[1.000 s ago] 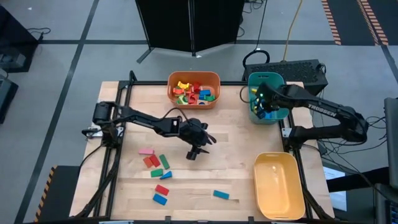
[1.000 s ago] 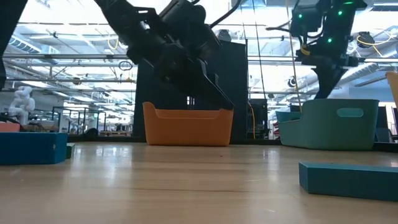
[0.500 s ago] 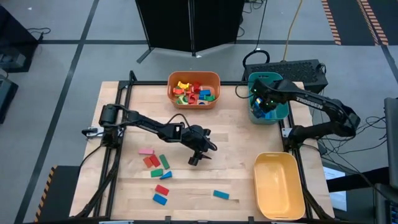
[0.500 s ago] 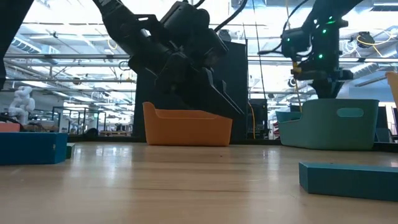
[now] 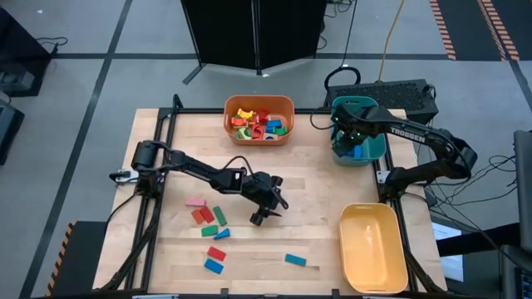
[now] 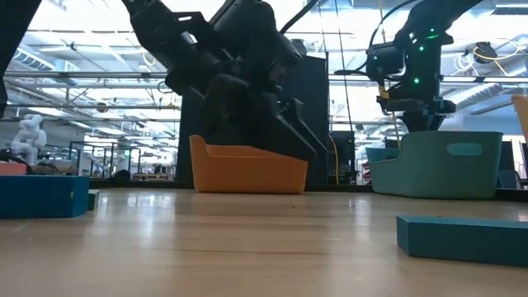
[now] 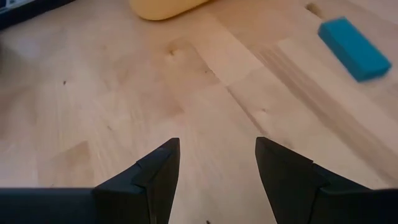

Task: Sort blocks by size
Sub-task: Put the blue rectangular block into the green bin

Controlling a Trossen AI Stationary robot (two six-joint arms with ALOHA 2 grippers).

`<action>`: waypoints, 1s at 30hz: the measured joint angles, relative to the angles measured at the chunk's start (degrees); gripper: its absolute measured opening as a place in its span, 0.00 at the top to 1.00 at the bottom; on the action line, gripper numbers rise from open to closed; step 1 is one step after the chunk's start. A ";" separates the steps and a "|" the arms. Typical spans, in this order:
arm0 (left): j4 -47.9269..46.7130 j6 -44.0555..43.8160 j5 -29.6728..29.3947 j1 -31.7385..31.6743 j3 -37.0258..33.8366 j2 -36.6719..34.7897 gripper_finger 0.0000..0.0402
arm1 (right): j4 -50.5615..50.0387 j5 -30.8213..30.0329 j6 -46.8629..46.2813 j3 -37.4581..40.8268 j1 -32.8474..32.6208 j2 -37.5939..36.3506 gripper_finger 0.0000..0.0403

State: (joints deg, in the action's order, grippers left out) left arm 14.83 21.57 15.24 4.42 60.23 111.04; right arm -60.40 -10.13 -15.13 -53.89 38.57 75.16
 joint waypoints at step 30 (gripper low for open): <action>11.35 -4.61 -12.41 11.36 0.04 3.13 0.48 | -3.75 2.79 -12.37 0.00 -13.30 -27.54 0.85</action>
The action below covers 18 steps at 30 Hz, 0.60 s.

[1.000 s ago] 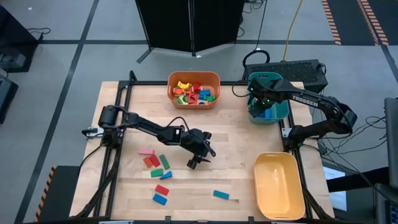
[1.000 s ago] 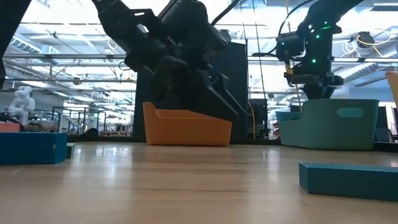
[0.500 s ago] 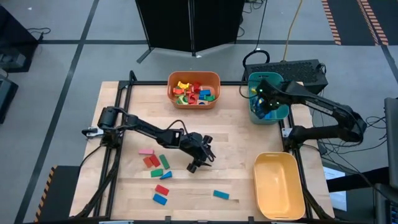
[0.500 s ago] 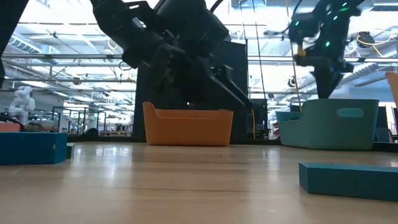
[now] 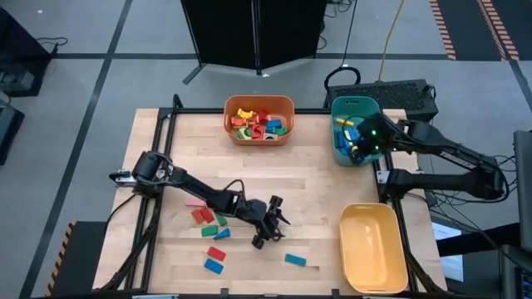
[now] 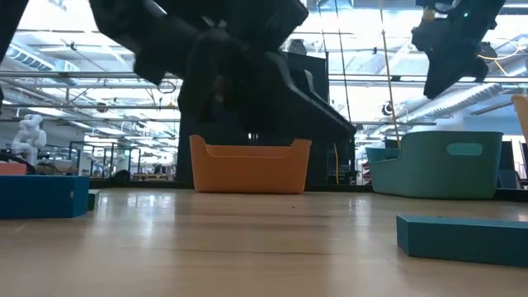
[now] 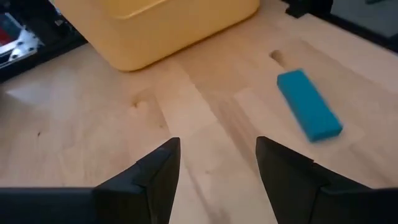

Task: Sort blocks by size
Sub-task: Put the blue rectangular block into the green bin

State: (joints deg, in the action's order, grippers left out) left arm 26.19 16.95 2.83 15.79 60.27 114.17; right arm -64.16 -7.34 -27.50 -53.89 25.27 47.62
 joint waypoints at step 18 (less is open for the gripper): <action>11.88 -10.69 -8.07 8.86 0.94 4.22 0.48 | 22.02 -0.01 -1.25 -0.02 -22.51 3.28 0.88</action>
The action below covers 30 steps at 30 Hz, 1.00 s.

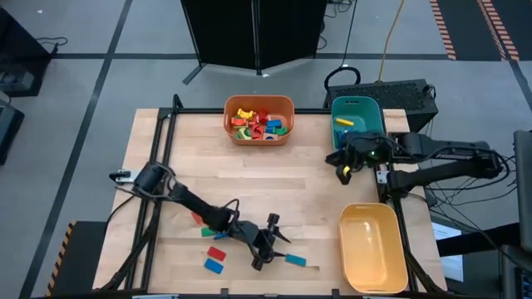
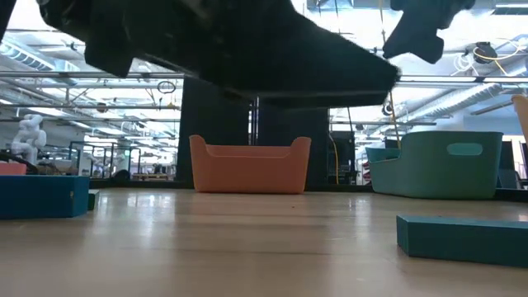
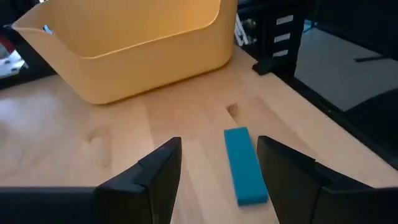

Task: Sort blocks by size
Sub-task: Put the blue rectangular block into the green bin

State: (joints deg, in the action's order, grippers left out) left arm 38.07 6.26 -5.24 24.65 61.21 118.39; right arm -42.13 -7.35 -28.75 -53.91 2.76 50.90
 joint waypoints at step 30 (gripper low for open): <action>-3.37 -6.10 0.18 0.85 7.04 10.18 0.28 | 5.98 -3.32 -3.61 0.00 -8.52 8.39 0.88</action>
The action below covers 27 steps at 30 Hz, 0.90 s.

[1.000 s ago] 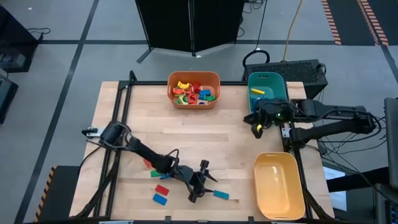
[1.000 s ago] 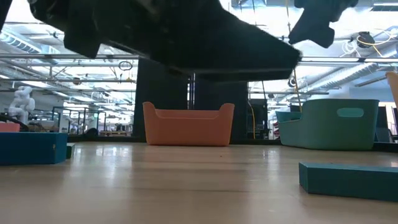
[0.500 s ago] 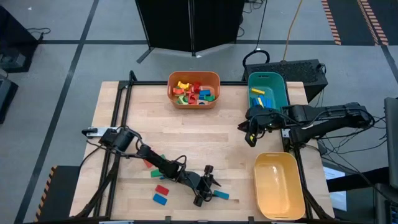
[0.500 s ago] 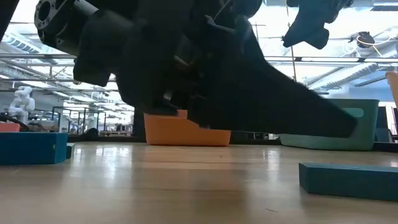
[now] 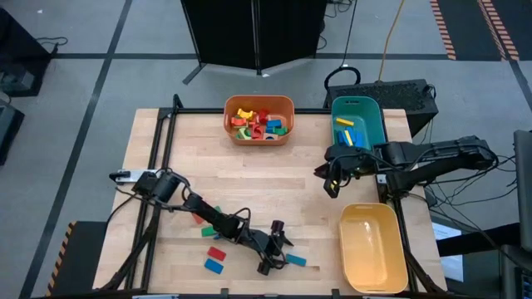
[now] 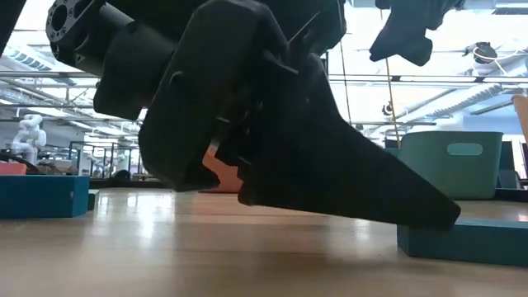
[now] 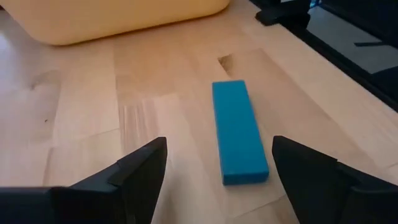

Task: Sort blocks by size
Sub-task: Put the blue rectangular block into the green bin

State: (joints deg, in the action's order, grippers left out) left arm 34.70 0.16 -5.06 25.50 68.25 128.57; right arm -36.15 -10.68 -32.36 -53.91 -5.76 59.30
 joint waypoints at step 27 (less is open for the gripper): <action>-0.92 -1.90 0.09 -0.11 1.88 2.89 0.72 | 1.21 0.07 1.92 0.00 0.00 0.41 0.88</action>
State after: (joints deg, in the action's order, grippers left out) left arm 33.78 -1.74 -4.97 25.39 70.13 131.46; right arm -34.94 -10.61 -30.44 -53.91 -5.76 59.70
